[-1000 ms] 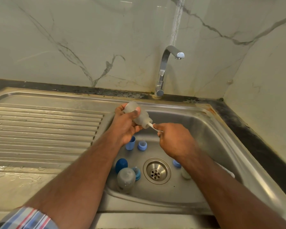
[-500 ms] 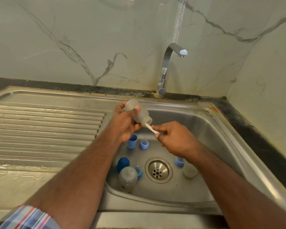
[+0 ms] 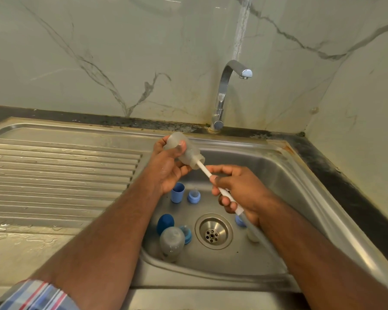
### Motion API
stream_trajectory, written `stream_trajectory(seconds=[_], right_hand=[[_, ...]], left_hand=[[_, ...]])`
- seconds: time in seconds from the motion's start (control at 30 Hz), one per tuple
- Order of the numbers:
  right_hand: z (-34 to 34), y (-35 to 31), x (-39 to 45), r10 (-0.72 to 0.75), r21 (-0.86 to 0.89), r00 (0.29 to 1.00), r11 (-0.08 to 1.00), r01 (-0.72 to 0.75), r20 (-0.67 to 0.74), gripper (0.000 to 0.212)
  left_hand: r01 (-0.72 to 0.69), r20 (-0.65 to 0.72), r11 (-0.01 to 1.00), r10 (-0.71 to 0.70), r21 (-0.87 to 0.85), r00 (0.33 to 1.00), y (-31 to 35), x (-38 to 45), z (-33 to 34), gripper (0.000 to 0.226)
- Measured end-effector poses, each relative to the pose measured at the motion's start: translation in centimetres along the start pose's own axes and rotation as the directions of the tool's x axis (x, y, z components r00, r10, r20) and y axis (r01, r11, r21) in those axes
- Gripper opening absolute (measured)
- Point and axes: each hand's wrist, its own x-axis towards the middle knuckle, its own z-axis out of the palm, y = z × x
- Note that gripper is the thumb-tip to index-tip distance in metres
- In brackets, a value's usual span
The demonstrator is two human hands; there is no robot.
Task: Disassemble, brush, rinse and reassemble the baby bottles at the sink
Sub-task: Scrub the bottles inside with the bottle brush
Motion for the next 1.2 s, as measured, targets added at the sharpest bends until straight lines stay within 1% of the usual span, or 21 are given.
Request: stream_trajectory(seconds=[0.07,0.13,0.17,0.23,0.3,0.33,0.37,0.47,0.53,0.6,0.67,0.73,0.77,0.83,0.9,0.93,1.0,1.07,1.1,1.13,1.2], right_hand=[[0.4,0.0,0.1,0.063,0.191,0.997,0.979,-0.069,0.041,0.027],[0.8,-0.2,0.0,0.072,0.266,0.991,0.959,-0.101,0.116,0.028],[0.7,-0.2,0.0,0.052,0.214,0.991,0.974,-0.078,0.127,0.030],[0.3,-0.2,0.0,-0.022,-0.090,0.996,0.995,0.030,0.086,0.034],[0.0,0.1,0.4,-0.107,-0.406,0.994,0.908,0.102,0.010,0.034],[0.0,0.2,0.6,-0.144,-0.460,0.989,0.880,0.116,-0.027,0.034],[0.1,0.3,0.7,-0.161,-0.436,0.985,0.892,0.119,-0.060,0.033],[0.5,0.1,0.3,-0.038,-0.001,0.998,0.999,0.038,-0.046,0.032],[0.4,0.1,0.1,-0.016,0.076,1.000,0.997,0.014,0.019,0.033],[0.0,0.2,0.1,-0.081,-0.172,0.996,0.981,0.084,0.029,0.036],[-0.3,0.3,0.5,-0.176,-0.523,0.984,0.838,0.154,0.008,0.036],[-0.3,0.4,0.8,-0.246,-0.625,0.969,0.761,0.173,-0.032,0.036],[-0.1,0.5,0.9,-0.235,-0.537,0.970,0.828,0.164,-0.066,0.035],[0.5,0.4,0.6,-0.090,-0.133,0.993,0.988,0.078,-0.083,0.030],[0.9,0.1,0.1,-0.011,0.125,1.000,0.992,0.013,-0.016,0.029],[0.8,0.2,0.1,-0.033,0.093,0.999,0.995,0.033,0.006,0.031],[0.4,0.5,0.3,-0.133,-0.224,0.991,0.966,0.132,0.007,0.036],[0.0,0.6,0.6,-0.217,-0.548,0.976,0.817,0.180,-0.003,0.037],[-0.2,0.7,0.7,-0.239,-0.590,0.971,0.788,0.179,-0.025,0.037],[-0.1,0.7,0.8,-0.240,-0.540,0.969,0.824,0.172,-0.057,0.035],[0.4,0.6,0.5,-0.119,-0.210,0.988,0.973,0.097,-0.095,0.031]], left_hand=[[0.004,0.010,1.000,-0.004,-0.019,1.000,0.0,0.0,0.0,0.051],[0.000,0.021,0.999,0.001,-0.035,1.000,0.0,0.1,-0.1,0.053],[-0.004,0.021,0.999,0.005,-0.037,1.000,0.1,0.1,-0.2,0.053],[-0.001,0.006,1.000,0.001,-0.023,1.000,0.1,0.2,-0.3,0.052],[0.002,-0.006,1.000,-0.002,-0.014,1.000,0.0,0.2,-0.3,0.050],[0.004,-0.004,1.000,-0.004,-0.020,1.000,0.0,0.2,-0.3,0.050],[0.007,0.004,0.999,-0.007,-0.031,1.000,0.0,0.2,-0.2,0.051],[0.013,0.036,0.999,-0.012,-0.038,0.999,0.0,0.1,-0.3,0.054],[0.013,0.043,0.999,-0.011,-0.029,0.999,-0.1,0.1,-0.4,0.055],[0.009,0.025,1.000,-0.009,-0.016,1.000,-0.2,0.2,-0.4,0.053],[0.005,0.010,1.000,-0.005,-0.011,1.000,-0.1,0.3,-0.5,0.052],[0.004,0.017,0.999,-0.003,-0.038,1.000,-0.1,0.4,-0.6,0.054],[0.006,0.023,0.999,-0.004,-0.050,1.000,-0.1,0.4,-0.6,0.054],[0.011,0.037,0.998,-0.009,-0.059,0.999,-0.1,0.4,-0.5,0.055],[0.012,0.056,0.999,-0.009,-0.048,0.998,-0.2,0.3,-0.5,0.055],[0.009,0.060,0.999,-0.007,-0.040,0.998,-0.3,0.3,-0.4,0.054],[-0.001,0.041,1.000,0.001,-0.018,0.999,-0.3,0.4,-0.4,0.052],[-0.007,0.018,1.000,0.007,-0.024,1.000,-0.2,0.5,-0.5,0.051],[-0.008,0.019,0.999,0.009,-0.047,1.000,-0.1,0.4,-0.5,0.052],[-0.009,0.025,0.997,0.011,-0.075,1.000,0.0,0.4,-0.5,0.054],[-0.012,0.030,0.994,0.016,-0.106,0.999,0.1,0.4,-0.5,0.057]])
